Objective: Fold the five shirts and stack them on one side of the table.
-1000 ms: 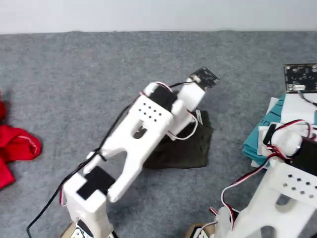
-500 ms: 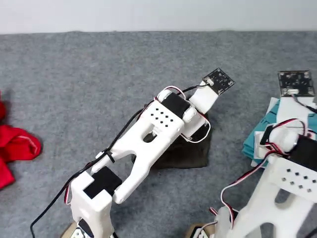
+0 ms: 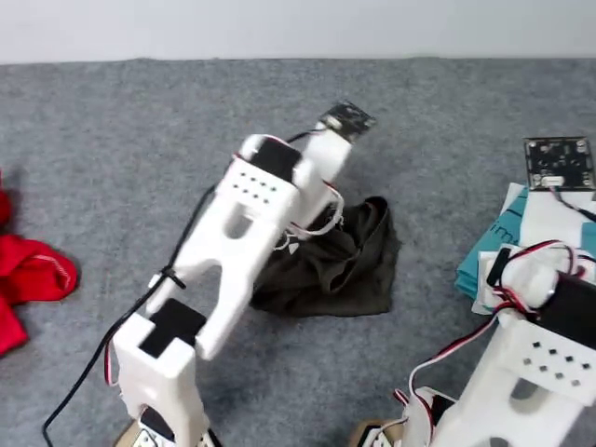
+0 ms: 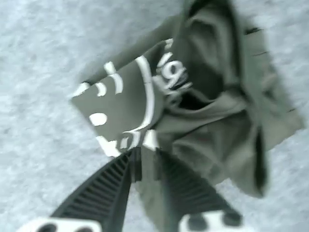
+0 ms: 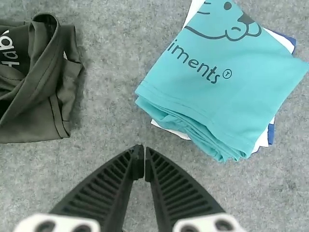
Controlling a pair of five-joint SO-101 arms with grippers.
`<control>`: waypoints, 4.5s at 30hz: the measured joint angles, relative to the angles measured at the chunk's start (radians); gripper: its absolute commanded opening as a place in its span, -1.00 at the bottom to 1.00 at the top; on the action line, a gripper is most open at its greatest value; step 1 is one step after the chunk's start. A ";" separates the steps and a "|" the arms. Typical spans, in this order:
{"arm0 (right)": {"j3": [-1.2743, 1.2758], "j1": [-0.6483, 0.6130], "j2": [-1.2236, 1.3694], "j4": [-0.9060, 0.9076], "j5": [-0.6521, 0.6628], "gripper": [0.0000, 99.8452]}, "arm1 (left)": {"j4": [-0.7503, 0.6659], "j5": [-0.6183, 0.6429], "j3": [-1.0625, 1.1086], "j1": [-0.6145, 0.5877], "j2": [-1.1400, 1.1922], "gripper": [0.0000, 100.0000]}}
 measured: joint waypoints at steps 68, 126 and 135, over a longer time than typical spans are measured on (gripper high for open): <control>0.000 0.000 0.000 -0.003 0.000 -0.98 | 0.144 -0.058 0.000 0.296 0.110 -0.97; 0.000 0.000 0.000 -0.020 0.000 -0.98 | -0.160 -0.086 0.760 -0.061 -0.149 -0.97; 0.000 -0.118 0.029 -0.020 0.000 -0.98 | 0.037 -0.086 0.621 -0.087 -0.443 -0.97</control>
